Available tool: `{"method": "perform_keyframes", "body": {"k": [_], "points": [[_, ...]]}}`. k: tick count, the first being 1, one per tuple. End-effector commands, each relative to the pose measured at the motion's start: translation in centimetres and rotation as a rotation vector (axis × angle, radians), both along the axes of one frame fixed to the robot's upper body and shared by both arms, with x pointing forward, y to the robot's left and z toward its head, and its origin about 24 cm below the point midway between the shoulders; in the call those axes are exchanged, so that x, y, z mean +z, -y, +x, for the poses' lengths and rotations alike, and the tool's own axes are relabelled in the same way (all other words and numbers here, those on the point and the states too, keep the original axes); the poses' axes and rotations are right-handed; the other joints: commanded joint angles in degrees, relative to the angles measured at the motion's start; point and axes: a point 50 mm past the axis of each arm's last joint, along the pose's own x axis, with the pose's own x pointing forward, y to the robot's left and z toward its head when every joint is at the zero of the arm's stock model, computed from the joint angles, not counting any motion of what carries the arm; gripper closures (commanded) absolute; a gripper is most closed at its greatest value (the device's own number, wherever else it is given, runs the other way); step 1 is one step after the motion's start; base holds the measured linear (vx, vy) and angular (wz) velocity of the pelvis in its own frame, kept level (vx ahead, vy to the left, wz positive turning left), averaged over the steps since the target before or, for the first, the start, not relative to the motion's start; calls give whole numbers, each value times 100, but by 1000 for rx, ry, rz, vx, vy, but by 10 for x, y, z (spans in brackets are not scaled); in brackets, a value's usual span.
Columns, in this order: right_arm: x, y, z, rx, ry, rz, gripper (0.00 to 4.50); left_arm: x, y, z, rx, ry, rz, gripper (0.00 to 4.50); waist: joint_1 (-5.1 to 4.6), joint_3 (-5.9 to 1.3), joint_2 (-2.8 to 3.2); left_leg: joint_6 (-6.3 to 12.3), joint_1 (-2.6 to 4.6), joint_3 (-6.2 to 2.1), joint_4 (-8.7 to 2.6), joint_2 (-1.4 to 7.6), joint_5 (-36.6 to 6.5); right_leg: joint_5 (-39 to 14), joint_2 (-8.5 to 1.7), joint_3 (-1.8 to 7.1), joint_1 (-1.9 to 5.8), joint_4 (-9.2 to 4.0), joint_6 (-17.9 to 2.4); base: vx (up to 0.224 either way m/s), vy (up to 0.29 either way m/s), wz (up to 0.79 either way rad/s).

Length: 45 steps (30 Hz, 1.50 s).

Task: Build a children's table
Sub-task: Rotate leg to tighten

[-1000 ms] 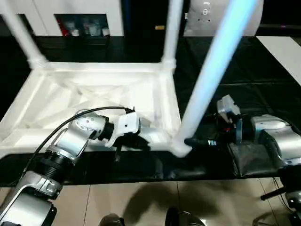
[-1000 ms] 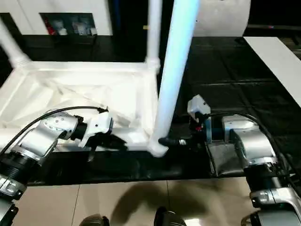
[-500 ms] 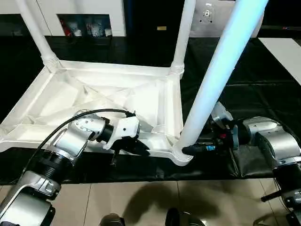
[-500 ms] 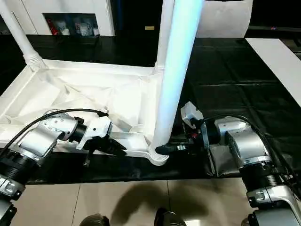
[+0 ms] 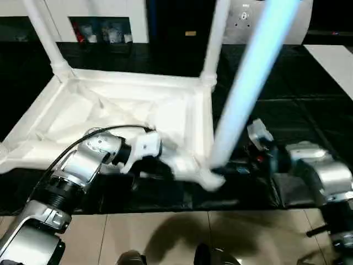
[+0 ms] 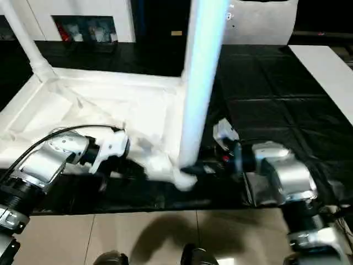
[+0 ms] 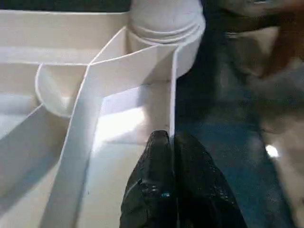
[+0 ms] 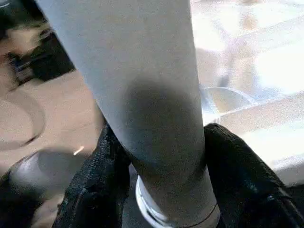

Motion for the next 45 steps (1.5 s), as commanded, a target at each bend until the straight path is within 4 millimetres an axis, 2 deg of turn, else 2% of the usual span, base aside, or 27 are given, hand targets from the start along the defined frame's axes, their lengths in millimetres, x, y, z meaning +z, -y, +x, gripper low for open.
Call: {"method": "perform_keyframes", "body": {"k": [1, 3, 4, 6, 7, 8, 10, 13, 15, 17, 18, 19, 22, 24, 25, 26, 29, 30, 33, 35, 38, 40, 45], "points": [[-3, -19, 11, -179, 19, -14, 245, 7, 18, 6, 131, 37, -78, 450, -64, -440, -44, 395, -50, 77, -355, -3, -586, -3127, -263, 235, 495, -496, -1, 0, 0, 0], [-4, -25, 17, -295, 22, -3, 247, 7, 24, 9, 209, 35, -103, 450, -168, -446, -49, 313, -84, 48, -353, 4, -632, -3170, -271, 186, 528, -526, 84, 0, 0, 0], [-5, -28, 19, -334, 12, 6, 249, 8, 26, 10, 243, 37, -112, 450, -236, -455, -30, 330, -103, 40, -343, -9, -670, -3148, -275, 171, 547, -532, 123, 0, 0, 0], [-6, -35, 24, -434, 11, -6, 251, 8, 32, 14, 324, 37, -131, 450, -307, -456, -38, 400, -82, 49, -331, -29, -696, -3099, -260, 167, 514, -558, 124, 0, 0, 0], [-7, -40, 26, -487, 4, -4, 251, 9, 36, 15, 368, 38, -146, 450, -348, -450, -39, 447, -97, 53, -323, -43, -708, -3098, -255, 158, 519, -560, 116, 0, 0, 0], [-7, -40, 26, -487, 4, -4, 252, 9, 36, 15, 368, 38, -146, 450, -361, -442, -36, 464, -89, 63, -321, -49, -712, -3127, -247, 161, 502, -580, 128, 0, 0, 0], [-9, -54, 34, -667, -2, -4, 252, 10, 53, 20, 511, 44, -192, 450, -403, -441, -24, 461, -79, 61, -318, -37, -680, -3113, -243, 145, 478, -582, 104, 0, 0, 0], [-7, -63, 39, -784, 23, 31, 252, 12, 67, 23, 595, 52, -215, 450, -416, -458, -23, 512, -77, 45, -329, -27, -682, -3013, -253, 153, 483, -574, 105, 0, 0, 0], [-6, -66, 39, -795, 34, 40, 184, 13, 71, 23, 598, 55, -218, 450, -410, -472, -20, 591, -92, 36, -336, -11, -610, -2770, -263, 187, 499, -522, 38, 0, 0, 0], [-4, -67, 38, -793, 37, 58, 181, 14, 74, 23, 589, 67, -207, 450, -402, -481, -18, 671, -95, 35, -341, -1, -529, -2532, -267, 221, 498, -471, -85, 0, 0, 0], [-3, -64, 36, -779, 58, 55, 174, 15, 73, 24, 572, 81, -193, 450, -396, -482, -15, 721, -98, 36, -344, 2, -470, -2415, -269, 238, 505, -450, -154, 0, 0, 0], [-2, -59, 35, -763, 77, 52, 162, 15, 70, 24, 560, 86, -184, 450, -374, -489, 25, 765, -92, 30, -341, 11, -388, -2266, -274, 253, 507, -419, -228, 0, 0, 0], [1, -48, 33, -735, 113, 53, 131, 13, 63, 21, 524, 93, -168, 450, -340, -502, -8, 888, -119, 38, -334, 14, -188, -1938, -273, 283, 533, -359, -383, 0, 0, 0], [2, -44, 32, -712, 126, 47, 115, 12, 60, 20, 503, 96, -159, 450, -315, -493, 23, 931, -113, 35, -334, 17, -141, -1882, -280, 285, 533, -349, -446, 0, 0, 0], [3, -36, 30, -656, 149, 37, 103, 10, 56, 17, 463, 94, -147, 450, -325, -489, 10, 950, -111, 44, -334, 21, -161, -1898, -276, 289, 528, -354, -477, 0, 0, 0], [3, -36, 30, -656, 149, 37, 93, 10, 56, 17, 463, 94, -147, 450, -318, -489, 1, 953, -111, 39, -336, 22, -178, -1918, -279, 286, 541, -357, -474, 0, 0, 0], [7, -16, 28, -550, 173, 13, 82, 7, 45, 13, 373, 90, -113, 450, -316, -474, 2, 956, -95, 44, -339, 31, -332, -2081, -277, 292, 534, -374, -465, 0, 0, 0], [8, -15, 28, -547, 174, 12, 68, 7, 44, 13, 371, 91, -112, 450, -316, -468, 2, 959, -102, 46, -340, 36, -366, -2081, -279, 302, 533, -362, -470, 0, 0, 0], [14, 1, 22, -377, 187, -24, 48, 4, 31, 10, 261, 87, -60, 450, -313, -455, -9, 919, -88, 45, -347, 34, -483, -2282, -271, 290, 525, -396, -424, 0, 0, 0], [15, 6, 19, -306, 177, -36, 14, 4, 27, 8, 218, 84, -42, 450, -298, -461, -10, 928, -90, 43, -344, 40, -483, -2257, -279, 300, 530, -382, -436, 0, 0, 0], [16, 12, 14, -214, 156, -59, 4, 4, 22, 6, 148, 73, -22, 450, -274, -468, -7, 951, -71, 44, -343, 56, -438, -2190, -283, 309, 519, -370, -524, 0, 0, 0], [17, 16, 10, -116, 124, -85, 4, 4, 18, 2, 59, 59, 0, 450, -225, -465, -15, 976, -65, 45, -348, 74, -390, -2139, -289, 325, 512, -353, -592, 0, 0, 0], [17, 21, 8, -33, 100, -125, 4, 5, 15, -4, -54, 43, 24, 450, -127, -460, -13, 899, -37, 56, -356, 102, -378, -2171, -302, 345, 491, -328, -681, 0, 0, 0]]}}
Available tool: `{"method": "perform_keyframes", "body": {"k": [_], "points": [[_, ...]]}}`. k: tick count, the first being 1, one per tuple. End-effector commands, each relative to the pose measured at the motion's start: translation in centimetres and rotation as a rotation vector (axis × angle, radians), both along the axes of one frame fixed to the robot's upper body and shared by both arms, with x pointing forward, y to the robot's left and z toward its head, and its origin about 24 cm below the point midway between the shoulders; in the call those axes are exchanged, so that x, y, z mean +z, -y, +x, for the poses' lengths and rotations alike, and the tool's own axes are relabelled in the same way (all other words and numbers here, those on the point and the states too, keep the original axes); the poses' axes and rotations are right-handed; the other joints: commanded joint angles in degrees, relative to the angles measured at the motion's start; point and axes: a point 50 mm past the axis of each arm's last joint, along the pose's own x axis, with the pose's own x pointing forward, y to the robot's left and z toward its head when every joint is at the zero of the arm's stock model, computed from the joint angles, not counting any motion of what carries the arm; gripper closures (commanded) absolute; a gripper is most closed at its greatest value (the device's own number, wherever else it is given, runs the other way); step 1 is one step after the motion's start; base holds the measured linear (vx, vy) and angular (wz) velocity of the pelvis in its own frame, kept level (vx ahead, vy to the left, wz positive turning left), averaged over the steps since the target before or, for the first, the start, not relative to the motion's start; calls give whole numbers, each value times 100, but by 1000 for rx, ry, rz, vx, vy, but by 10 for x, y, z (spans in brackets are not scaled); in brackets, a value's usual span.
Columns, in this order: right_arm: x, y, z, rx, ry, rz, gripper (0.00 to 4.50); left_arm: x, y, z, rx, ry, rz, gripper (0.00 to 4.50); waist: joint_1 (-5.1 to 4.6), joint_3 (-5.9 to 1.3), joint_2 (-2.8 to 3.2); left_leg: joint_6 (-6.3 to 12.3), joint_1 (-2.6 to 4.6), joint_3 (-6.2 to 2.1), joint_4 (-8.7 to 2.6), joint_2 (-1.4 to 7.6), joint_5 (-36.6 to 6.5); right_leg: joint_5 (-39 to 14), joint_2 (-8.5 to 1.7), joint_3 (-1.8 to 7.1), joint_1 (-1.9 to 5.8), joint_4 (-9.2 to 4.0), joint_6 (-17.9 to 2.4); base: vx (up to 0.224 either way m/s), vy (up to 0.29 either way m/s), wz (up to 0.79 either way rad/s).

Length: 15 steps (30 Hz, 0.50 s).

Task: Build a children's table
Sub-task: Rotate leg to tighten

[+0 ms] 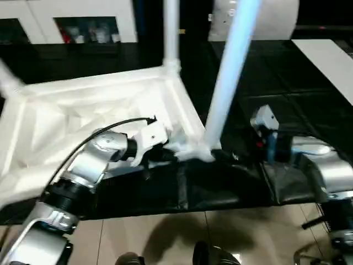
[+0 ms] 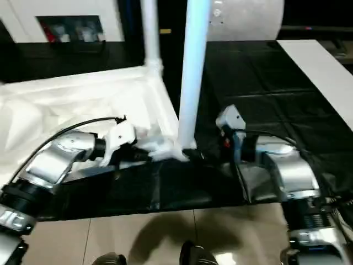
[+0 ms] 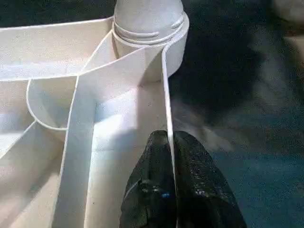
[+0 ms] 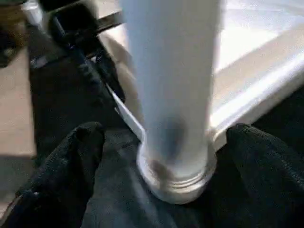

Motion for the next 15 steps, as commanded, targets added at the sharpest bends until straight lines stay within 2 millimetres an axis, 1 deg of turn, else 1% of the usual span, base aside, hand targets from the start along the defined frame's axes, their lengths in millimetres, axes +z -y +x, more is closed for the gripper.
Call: {"method": "perform_keyframes", "body": {"k": [1, 2, 3, 4, 6, 7, 8, 10, 11, 12, 13, 14, 15], "points": [[2, 1, -1, 47, -4, -18, 4, 2, 9, -6, -122, -3, 13, 450, -9, -461, -32, 864, -34, 66, -340, 100, -374, -2200, -301, 354, 508, -310, -687, 0, 0, 0], [2, 2, -1, 81, -15, -26, 4, 2, 8, -7, -155, -10, 23, 450, 15, -461, -30, 832, -31, 64, -341, 95, -393, -2235, -302, 349, 507, -314, -678, 0, 0, 0], [2, 2, -2, 111, -26, -30, 20, 2, 8, -8, -179, -16, 32, 450, 26, -466, -33, 823, -34, 64, -343, 94, -413, -2261, -299, 346, 517, -308, -658, 0, 0, 0], [3, 2, -4, 176, -51, -31, 38, 3, 6, -10, -224, -26, 47, 450, 26, -462, -59, 825, -34, 74, -343, 97, -435, -2283, -298, 351, 512, -317, -649, 0, 0, 0], [3, 1, -5, 196, -59, -30, 41, 3, 6, -10, -236, -27, 50, 450, 40, -461, -43, 835, -38, 74, -342, 103, -441, -2282, -305, 358, 512, -309, -653, 0, 0, 0], [3, 1, -5, 202, -62, -29, 64, 3, 6, -10, -238, -27, 51, 450, 52, -461, -46, 810, -38, 75, -341, 97, -431, -2314, -299, 354, 513, -309, -636, 0, 0, 0], [2, -1, -7, 249, -92, -25, 76, 4, 5, -10, -258, -26, 57, 450, 60, -473, -92, 809, -29, 78, -342, 98, -403, -2327, -293, 354, 511, -317, -620, 0, 0, 0], [2, -2, -7, 254, -96, -24, 81, 4, 5, -10, -260, -26, 57, 450, 69, -468, -71, 811, -43, 72, -343, 101, -382, -2335, -302, 355, 517, -301, -615, 0, 0, 0], [1, -3, -8, 275, -108, -21, 84, 4, 5, -10, -270, -27, 59, 450, 69, -469, -70, 798, -41, 74, -341, 103, -386, -2365, -301, 354, 511, -312, -594, 0, 0, 0], [1, -3, -8, 275, -108, -21, 93, 4, 5, -10, -270, -27, 59, 450, 69, -469, -70, 798, -41, 74, -341, 103, -386, -2365, -301, 354, 511, -312, -594, 0, 0, 0], [1, -3, -8, 279, -108, -20, 120, 4, 4, -10, -273, -27, 59, 450, 74, -475, -73, 779, -41, 75, -341, 100, -358, -2342, -297, 357, 510, -308, -593, 0, 0, 0], [1, -3, -8, 279, -108, -20, 125, 4, 4, -10, -273, -27, 59, 450, 74, -474, -73, 774, -41, 77, -341, 99, -353, -2341, -298, 358, 509, -307, -592, 0, 0, 0], [1, -7, -7, 278, -95, -2, 129, 4, 4, -11, -278, -30, 58, 450, 73, -476, -83, 764, -46, 75, -342, 96, -343, -2353, -297, 355, 514, -308, -583, 0, 0, 0]]}}
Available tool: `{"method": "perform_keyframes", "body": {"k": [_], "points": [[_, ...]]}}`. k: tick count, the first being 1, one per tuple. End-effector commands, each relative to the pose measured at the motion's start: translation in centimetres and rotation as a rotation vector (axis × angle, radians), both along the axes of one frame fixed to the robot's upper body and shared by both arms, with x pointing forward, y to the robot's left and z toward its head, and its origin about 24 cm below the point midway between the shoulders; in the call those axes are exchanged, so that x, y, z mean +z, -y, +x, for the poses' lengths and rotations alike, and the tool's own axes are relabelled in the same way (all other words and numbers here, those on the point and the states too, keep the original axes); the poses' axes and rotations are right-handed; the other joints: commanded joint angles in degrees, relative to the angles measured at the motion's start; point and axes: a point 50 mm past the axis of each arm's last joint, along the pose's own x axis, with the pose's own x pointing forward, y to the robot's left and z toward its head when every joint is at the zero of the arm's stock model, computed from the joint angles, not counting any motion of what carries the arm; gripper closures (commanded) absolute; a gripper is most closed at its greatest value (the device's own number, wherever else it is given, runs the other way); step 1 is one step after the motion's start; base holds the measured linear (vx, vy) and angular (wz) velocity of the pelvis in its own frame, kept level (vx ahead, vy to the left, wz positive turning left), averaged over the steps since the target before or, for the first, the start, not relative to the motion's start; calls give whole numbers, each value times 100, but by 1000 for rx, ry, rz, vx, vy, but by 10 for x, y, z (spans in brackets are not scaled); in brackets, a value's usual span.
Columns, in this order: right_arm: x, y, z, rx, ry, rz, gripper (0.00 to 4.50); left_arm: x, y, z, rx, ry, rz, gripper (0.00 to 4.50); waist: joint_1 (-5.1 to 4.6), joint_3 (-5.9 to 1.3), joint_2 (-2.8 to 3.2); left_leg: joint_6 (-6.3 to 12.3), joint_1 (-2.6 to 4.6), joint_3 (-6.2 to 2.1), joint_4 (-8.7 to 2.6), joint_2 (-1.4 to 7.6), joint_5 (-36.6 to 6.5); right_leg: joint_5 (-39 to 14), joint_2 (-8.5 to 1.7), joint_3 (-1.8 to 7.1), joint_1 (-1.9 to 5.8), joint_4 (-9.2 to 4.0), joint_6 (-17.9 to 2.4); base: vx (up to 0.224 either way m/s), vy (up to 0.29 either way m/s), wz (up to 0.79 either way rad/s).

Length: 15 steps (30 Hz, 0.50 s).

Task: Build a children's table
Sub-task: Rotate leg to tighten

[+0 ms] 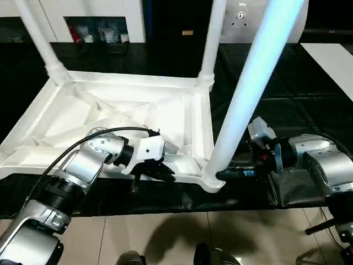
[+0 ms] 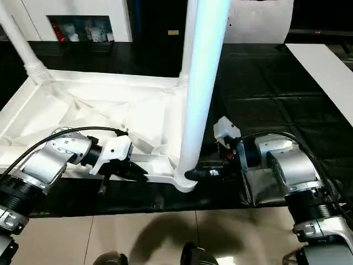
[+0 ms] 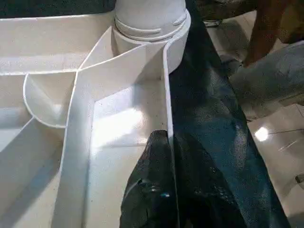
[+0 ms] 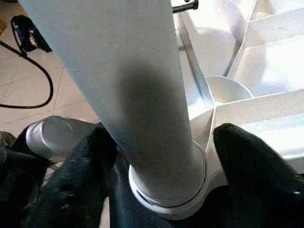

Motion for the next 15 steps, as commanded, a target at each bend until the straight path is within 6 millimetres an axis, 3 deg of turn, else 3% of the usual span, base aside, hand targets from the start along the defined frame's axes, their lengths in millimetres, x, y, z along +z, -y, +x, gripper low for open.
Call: {"method": "perform_keyframes", "body": {"k": [1, 11, 15], "points": [[2, -3, 1, 14, 6, 19, 138, 4, 5, -1, -68, 5, 16, 450, -18, -476, -66, 760, -51, 70, -346, 97, -343, -2367, -300, 344, 511, -313, -577, 0, 0, 0], [-1, -11, -1, 45, -29, 69, 229, 3, 3, -3, -94, -6, 18, 450, -27, -478, -52, 722, -61, 74, -343, 77, -367, -2462, -288, 329, 518, -343, -481, 0, 0, 0], [1, -17, -8, 47, -87, 156, 242, 3, 4, 0, -49, -23, 7, 450, -12, -482, -34, 695, -47, 72, -348, 89, -354, -2428, -277, 329, 518, -340, -479, 0, 0, 0]]}}
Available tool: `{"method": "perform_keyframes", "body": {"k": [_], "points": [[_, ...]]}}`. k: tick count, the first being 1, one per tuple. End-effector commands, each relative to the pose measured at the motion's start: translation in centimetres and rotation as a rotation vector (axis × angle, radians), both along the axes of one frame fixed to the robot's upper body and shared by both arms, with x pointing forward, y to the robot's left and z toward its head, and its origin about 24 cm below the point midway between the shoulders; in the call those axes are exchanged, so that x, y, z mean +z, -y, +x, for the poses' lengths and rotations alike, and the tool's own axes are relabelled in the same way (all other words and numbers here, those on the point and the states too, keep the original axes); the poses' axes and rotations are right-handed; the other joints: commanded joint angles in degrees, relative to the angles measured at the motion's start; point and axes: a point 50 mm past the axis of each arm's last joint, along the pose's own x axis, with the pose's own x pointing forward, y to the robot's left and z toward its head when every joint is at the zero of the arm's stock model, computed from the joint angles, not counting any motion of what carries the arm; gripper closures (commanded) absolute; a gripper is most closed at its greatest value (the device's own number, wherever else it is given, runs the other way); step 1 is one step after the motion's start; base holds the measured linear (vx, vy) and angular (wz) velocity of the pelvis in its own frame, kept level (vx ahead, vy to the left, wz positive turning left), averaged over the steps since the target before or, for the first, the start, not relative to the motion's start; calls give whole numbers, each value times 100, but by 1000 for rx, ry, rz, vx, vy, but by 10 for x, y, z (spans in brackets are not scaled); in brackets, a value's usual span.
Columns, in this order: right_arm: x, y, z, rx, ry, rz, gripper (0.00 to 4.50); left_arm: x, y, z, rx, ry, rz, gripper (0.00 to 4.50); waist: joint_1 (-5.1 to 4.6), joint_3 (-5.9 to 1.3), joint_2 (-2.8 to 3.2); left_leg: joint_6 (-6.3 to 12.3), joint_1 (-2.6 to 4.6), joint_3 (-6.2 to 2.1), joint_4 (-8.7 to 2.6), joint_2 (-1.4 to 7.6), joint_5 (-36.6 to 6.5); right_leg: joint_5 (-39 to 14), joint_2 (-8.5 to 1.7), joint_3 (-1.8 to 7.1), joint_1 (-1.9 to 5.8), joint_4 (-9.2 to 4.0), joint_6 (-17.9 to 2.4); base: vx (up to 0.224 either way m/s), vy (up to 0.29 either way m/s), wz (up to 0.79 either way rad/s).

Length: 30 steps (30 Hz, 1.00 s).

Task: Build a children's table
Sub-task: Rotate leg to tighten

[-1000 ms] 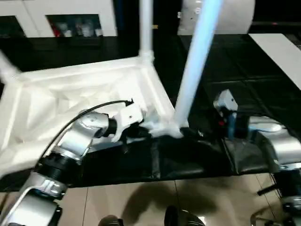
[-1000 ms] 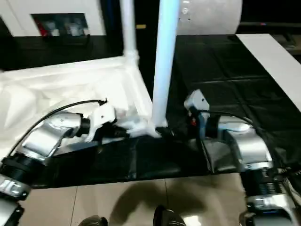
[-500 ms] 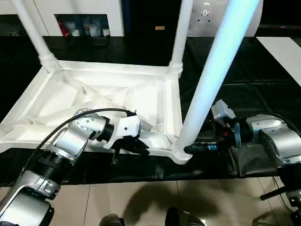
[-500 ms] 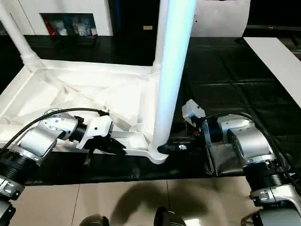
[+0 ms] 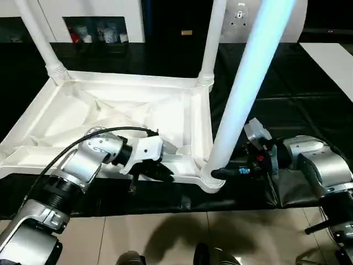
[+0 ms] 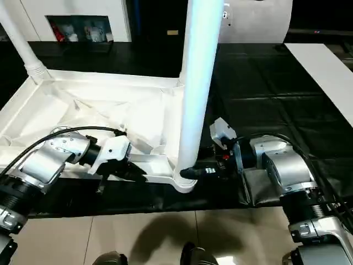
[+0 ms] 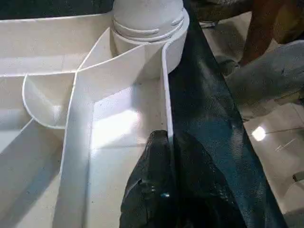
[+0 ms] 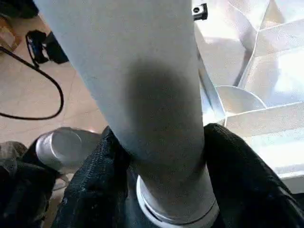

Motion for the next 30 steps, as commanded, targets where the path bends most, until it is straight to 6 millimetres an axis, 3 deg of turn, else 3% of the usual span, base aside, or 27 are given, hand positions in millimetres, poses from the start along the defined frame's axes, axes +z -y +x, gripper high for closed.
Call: {"method": "perform_keyframes", "body": {"k": [1, 5, 7, 9, 10, 12, 14, 15, 16, 17, 18, 19, 20, 26, 30], "points": [[4, -11, -7, 40, -45, 100, 243, 1, 8, 0, -20, -8, 12, 450, -7, -485, -41, 684, -55, 70, -347, 85, -378, -2454, -285, 325, 518, -341, -474, 0, 0, 0], [-2, -21, -10, -57, -45, 110, 244, 3, 16, 9, 123, 1, -39, 450, 5, -461, -32, 580, -21, 82, -354, 73, -440, -2658, -285, 320, 488, -401, -378, 0, 0, 0], [-9, -31, 0, -242, -1, 73, 244, 5, 26, 15, 246, 4, -90, 450, -48, -437, -24, 403, -33, 74, -354, 29, -583, -3017, -270, 263, 494, -464, -210, 0, 0, 0], [-11, -35, 6, -347, 5, 63, 244, 7, 31, 17, 298, 0, -114, 450, -86, -428, -27, 339, -25, 71, -348, -1, -684, -3229, -264, 218, 497, -516, -77, 0, 0, 0], [-12, -41, 11, -431, 3, 65, 245, 8, 37, 19, 348, -3, -135, 450, -167, -416, -21, 326, -44, 61, -331, -29, -814, -3428, -261, 151, 513, -586, 110, 0, 0, 0], [-13, -48, 17, -536, 5, 52, 247, 9, 46, 22, 408, 0, -157, 450, -257, -411, 4, 325, -63, 37, -319, -29, -920, -3488, -249, 87, 527, -643, 261, 0, 0, 0], [-14, -58, 25, -714, -1, 24, 250, 11, 57, 29, 522, 10, -196, 450, -390, -397, 36, 359, -19, 9, -318, -9, -1147, -3531, -242, -9, 532, -734, 365, 0, 0, 0], [-14, -58, 25, -714, -1, 24, 250, 11, 57, 29, 522, 10, -196, 450, -390, -397, 36, 359, -19, 9, -318, -9, -1147, -3531, -242, -9, 532, -734, 365, 0, 0, 0], [-15, -65, 30, -810, 7, 0, 250, 11, 65, 34, 597, 34, -208, 450, -477, -390, 64, 385, 19, -20, -324, 38, -1333, -3491, -265, -70, 551, -784, 375, 0, 0, 0], [-15, -69, 32, -859, 26, 9, 250, 11, 71, 35, 630, 40, -222, 450, -525, -372, 96, 400, 4, -71, -360, 119, -1490, -3382, -296, -105, 585, -757, 351, 0, 0, 0], [-15, -71, 34, -884, 35, 16, 250, 11, 74, 36, 645, 43, -229, 450, -534, -373, 108, 399, 16, -66, -363, 142, -1560, -3349, -301, -92, 573, -754, 348, 0, 0, 0], [-14, -73, 34, -897, 43, 25, 250, 11, 76, 36, 652, 42, -235, 450, -537, -396, 80, 380, 57, -51, -356, 122, -1600, -3287, -331, -81, 565, -765, 330, 0, 0, 0], [-14, -75, 35, -912, 49, 41, 198, 11, 79, 36, 662, 49, -233, 450, -535, -408, 83, 389, 48, -46, -359, 106, -1540, -3203, -346, -64, 575, -738, 295, 0, 0, 0], [-9, -71, 34, -944, 85, 104, 146, 11, 74, 35, 635, 106, -184, 450, -473, -432, 77, 545, -13, -23, -391, 91, -874, -2484, -373, 98, 575, -559, -186, 0, 0, 0], [-8, -65, 32, -927, 106, 107, 111, 10, 69, 34, 619, 113, -176, 450, -400, -470, 34, 686, -57, 7, -362, 42, -462, -2128, -360, 196, 579, -425, -418, 0, 0, 0]]}}
